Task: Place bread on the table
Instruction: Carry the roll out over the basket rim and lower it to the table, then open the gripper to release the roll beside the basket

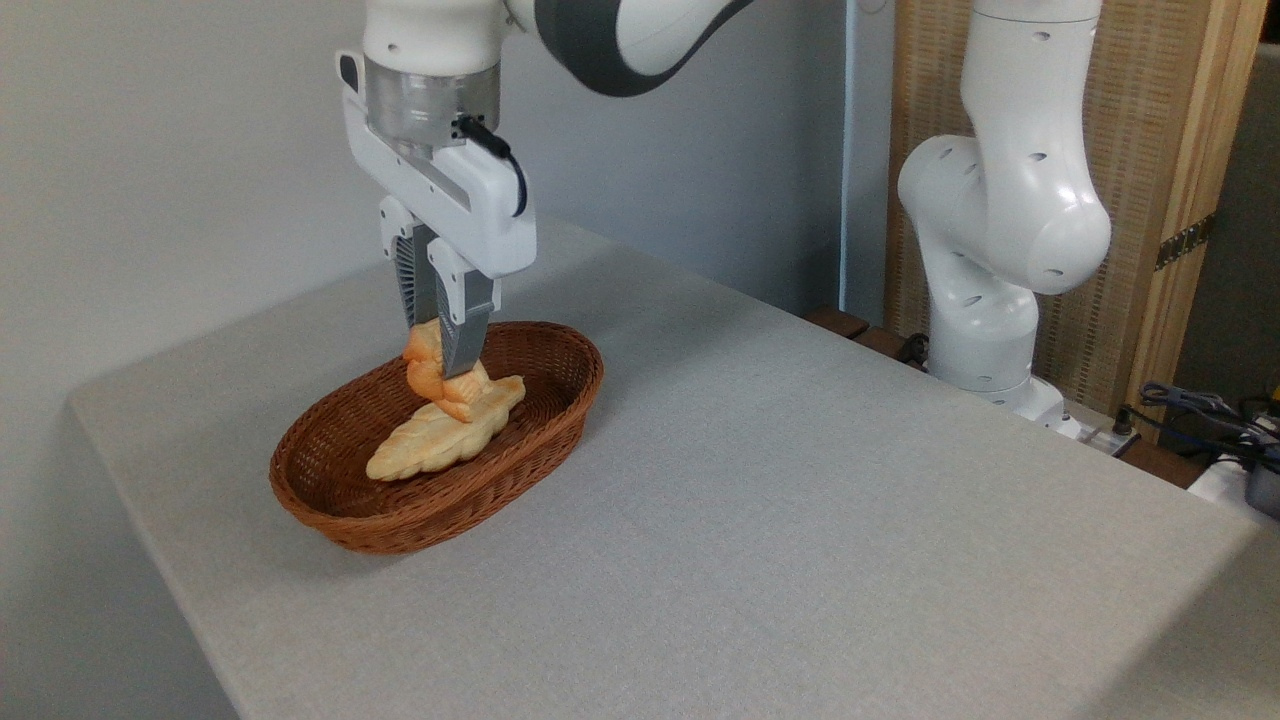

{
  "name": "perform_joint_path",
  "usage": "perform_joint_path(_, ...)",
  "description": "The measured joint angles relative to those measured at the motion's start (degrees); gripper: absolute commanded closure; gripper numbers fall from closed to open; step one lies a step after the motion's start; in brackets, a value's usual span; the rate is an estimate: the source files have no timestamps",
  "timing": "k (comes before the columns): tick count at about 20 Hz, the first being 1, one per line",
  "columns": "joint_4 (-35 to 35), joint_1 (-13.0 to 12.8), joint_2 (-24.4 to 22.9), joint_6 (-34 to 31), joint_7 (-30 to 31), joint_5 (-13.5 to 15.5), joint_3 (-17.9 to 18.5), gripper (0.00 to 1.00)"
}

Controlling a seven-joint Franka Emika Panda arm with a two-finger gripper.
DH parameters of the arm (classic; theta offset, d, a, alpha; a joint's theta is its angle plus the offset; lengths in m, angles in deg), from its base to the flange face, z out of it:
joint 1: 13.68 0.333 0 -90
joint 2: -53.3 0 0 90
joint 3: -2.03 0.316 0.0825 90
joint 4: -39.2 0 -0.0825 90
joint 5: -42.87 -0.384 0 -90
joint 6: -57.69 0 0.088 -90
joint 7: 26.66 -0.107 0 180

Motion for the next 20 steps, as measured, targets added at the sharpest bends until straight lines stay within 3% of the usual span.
perform_joint_path(3, 1.27, 0.14, -0.19, -0.48, -4.54, -3.88, 5.24, 0.34)
perform_joint_path(7, 0.89, 0.06, 1.20, -6.02, -7.78, -12.58, 5.98, 0.00)
perform_joint_path(9, 0.89, -0.04, 2.31, -6.74, -8.05, -13.66, 5.90, 0.00)
perform_joint_path(20, 1.04, -0.04, 1.64, -6.83, -8.30, -13.69, 5.89, 0.00)
